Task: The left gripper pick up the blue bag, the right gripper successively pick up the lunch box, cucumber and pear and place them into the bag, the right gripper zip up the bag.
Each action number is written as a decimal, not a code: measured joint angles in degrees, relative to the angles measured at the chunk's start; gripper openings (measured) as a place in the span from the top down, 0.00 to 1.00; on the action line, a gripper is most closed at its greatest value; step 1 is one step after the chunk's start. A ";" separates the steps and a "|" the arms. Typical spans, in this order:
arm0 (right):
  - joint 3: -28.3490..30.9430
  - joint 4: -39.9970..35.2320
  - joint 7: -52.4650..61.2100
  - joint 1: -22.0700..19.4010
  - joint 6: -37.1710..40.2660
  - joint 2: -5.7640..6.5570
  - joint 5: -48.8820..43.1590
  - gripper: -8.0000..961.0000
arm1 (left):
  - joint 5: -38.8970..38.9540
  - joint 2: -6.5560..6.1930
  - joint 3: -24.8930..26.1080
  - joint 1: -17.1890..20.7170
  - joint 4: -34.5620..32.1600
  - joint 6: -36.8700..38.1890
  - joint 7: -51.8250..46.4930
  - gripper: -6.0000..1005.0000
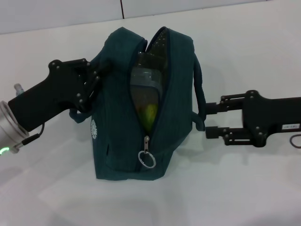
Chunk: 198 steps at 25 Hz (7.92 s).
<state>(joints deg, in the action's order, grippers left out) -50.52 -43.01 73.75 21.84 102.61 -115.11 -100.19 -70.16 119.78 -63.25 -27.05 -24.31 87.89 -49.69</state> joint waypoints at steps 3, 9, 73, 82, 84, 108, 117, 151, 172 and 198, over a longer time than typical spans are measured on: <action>-3.02 0.15 0.20 0.76 -2.30 -0.04 0.11 0.44 | 0.02 0.03 0.00 0.07 0.24 0.01 0.42 0.95; -9.29 0.53 0.24 1.80 -6.20 -0.28 0.46 0.44 | 0.24 0.05 0.12 -0.16 0.93 0.03 1.28 0.95; -4.15 -0.44 -4.98 -0.64 -15.06 2.69 18.82 0.50 | 11.14 0.78 -0.12 1.12 15.58 7.96 22.84 0.91; -4.23 -0.68 -2.98 -0.74 -5.87 5.02 12.62 0.46 | 11.19 0.81 -0.20 1.02 15.70 7.91 22.88 0.89; -4.40 -0.68 -2.97 0.47 -3.21 4.54 8.58 0.46 | 11.19 0.81 -0.22 0.92 15.70 7.92 22.89 0.89; -8.92 6.27 -2.30 10.71 -8.12 -0.72 -1.35 0.49 | 11.00 0.81 -0.29 0.77 15.69 8.27 22.83 0.84; -9.81 7.40 -2.98 11.65 -7.96 -0.81 -1.27 0.54 | 10.94 0.80 -0.29 0.55 15.69 8.27 22.80 0.82; -14.45 8.87 -15.13 10.53 -5.17 -0.87 4.18 0.97 | 13.58 0.44 -0.37 2.45 18.69 15.48 14.72 0.43; -31.00 10.67 -35.01 11.89 -15.68 -1.08 29.17 0.97 | 12.61 -0.24 -0.51 14.95 18.30 19.59 12.25 0.12; -48.55 10.44 -46.26 12.54 -25.55 -1.07 48.76 0.97 | 10.01 0.83 -6.57 12.16 25.27 7.67 14.81 0.18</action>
<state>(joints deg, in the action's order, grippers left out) -99.06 -32.58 27.50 34.38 77.07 -116.18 -51.43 -60.15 120.61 -69.82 -14.89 0.96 95.56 -34.88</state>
